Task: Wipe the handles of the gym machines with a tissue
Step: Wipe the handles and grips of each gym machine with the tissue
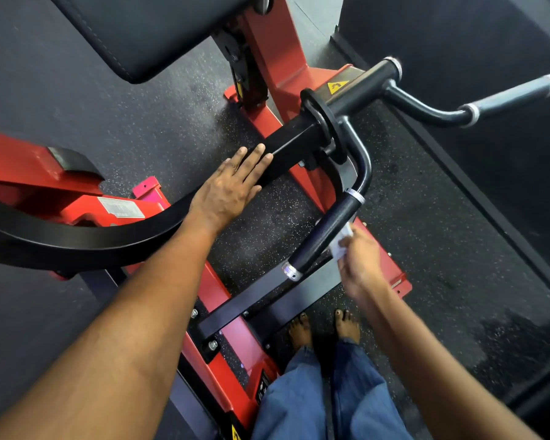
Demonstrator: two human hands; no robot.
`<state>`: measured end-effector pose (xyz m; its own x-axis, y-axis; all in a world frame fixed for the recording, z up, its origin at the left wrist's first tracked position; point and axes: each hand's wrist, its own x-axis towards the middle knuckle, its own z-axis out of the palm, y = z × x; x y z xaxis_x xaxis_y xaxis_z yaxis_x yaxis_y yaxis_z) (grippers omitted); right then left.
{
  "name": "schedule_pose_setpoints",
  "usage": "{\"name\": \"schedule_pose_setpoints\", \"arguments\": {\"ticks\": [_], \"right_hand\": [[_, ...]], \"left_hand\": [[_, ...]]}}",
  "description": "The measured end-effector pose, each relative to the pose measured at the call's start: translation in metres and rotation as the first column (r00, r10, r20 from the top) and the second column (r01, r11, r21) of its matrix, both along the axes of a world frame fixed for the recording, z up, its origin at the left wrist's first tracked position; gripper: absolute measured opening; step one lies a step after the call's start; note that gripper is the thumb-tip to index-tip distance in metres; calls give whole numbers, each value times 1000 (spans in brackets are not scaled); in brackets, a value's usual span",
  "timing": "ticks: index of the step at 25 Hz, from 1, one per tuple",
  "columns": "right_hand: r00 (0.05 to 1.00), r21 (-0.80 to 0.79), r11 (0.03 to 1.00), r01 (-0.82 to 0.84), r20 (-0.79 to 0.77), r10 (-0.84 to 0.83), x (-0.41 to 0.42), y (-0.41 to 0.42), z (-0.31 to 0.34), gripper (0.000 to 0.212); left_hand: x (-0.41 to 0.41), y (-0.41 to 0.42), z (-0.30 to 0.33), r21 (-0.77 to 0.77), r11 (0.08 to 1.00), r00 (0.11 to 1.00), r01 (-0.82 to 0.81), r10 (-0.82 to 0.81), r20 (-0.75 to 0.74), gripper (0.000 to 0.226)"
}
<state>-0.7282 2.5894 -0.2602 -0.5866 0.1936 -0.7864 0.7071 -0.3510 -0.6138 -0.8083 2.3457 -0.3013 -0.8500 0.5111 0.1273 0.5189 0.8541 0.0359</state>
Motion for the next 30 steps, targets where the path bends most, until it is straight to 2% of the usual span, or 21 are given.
{"name": "schedule_pose_setpoints", "arguments": {"ticks": [3, 6, 7, 9, 10, 11, 12, 13, 14, 15, 16, 17, 18, 19, 22, 23, 24, 26, 27, 28, 30], "right_hand": [[998, -50, 998, 46, -50, -49, -12, -1, 2, 45], [985, -124, 979, -160, 38, 166, 35, -22, -1, 38], [971, -69, 972, -225, 64, 230, 45, -23, 2, 40], [972, 232, 944, -233, 49, 228, 41, -14, 13, 41], [973, 469, 864, -181, -41, 226, 29, -3, 20, 42], [935, 671, 729, -139, -154, 319, 19, 8, 28, 43], [836, 787, 602, -138, -233, 497, 14, 17, 29, 47], [658, 854, 473, -216, -230, 717, 14, 21, 25, 49], [428, 892, 319, -321, -164, 889, 21, 21, 18, 50], [151, 910, 117, -398, -61, 987, 30, 20, 8, 53], [-132, 933, -87, -349, 43, 990, 40, 19, -4, 55], [-329, 954, -217, -208, 140, 934, 42, 23, -13, 54], [-418, 964, -253, -84, 197, 887, 34, 27, -14, 52], [-394, 964, -267, -12, 241, 887, 20, 33, -14, 52], [3, 962, -267, -61, 268, 963, -14, 41, -8, 53], [51, 960, -268, -86, 273, 961, -13, 35, -8, 47], [13, 956, -285, -74, 286, 958, -5, 25, -9, 40], [-239, 947, -321, 18, 316, 918, 10, 14, -10, 41], [-319, 933, -356, 55, 354, 879, 4, 19, -7, 46], [-318, 927, -368, 69, 370, 873, -6, 28, -6, 51], [-221, 929, -369, 23, 364, 905, -22, 48, -3, 54]], "left_hand": [[-1, 1, 1, 11, 1000, 1000, -3, 3, 10, 54], [3, 1, -2, 18, 1000, 1000, 1, -1, 16, 55], [3, 1, -2, 19, 1000, 1000, 3, -3, 19, 55], [3, 1, -1, 15, 1000, 999, 2, -2, 32, 55], [2, 1, 1, 12, 1000, 999, 0, 0, 35, 55], [2, 1, 1, 11, 1000, 999, -2, 1, 39, 55], [2, 0, 1, 14, 1000, 999, -5, 4, 42, 55], [4, 0, 0, 15, 1000, 999, -9, 8, 47, 55], [4, 0, -1, 17, 1000, 999, -12, 11, 46, 56], [5, 0, -2, 18, 1000, 999, -13, 12, 47, 56], [5, -1, -2, 19, 1000, 999, -11, 10, 50, 56], [4, 0, -1, 13, 1000, 998, -9, 8, 56, 56], [3, 1, 1, 5, 1000, 998, -11, 11, 61, 56], [2, 2, 2, 4, 1000, 998, -16, 16, 65, 56], [6, 1, -1, -1, 1000, 996, -23, 23, 85, 56], [7, 0, -2, -5, 1000, 995, -23, 24, 93, 56], [6, -1, -2, -5, 1000, 994, -26, 26, 107, 56], [4, -2, 1, -17, 999, 988, -37, 39, 148, 56], [4, -2, 3, -22, 999, 986, -38, 41, 163, 56], [4, -2, 3, -29, 999, 983, -35, 40, 178, 57], [8, 2, 8, -64, 996, 970, -58, 72, 233, 59]]}}
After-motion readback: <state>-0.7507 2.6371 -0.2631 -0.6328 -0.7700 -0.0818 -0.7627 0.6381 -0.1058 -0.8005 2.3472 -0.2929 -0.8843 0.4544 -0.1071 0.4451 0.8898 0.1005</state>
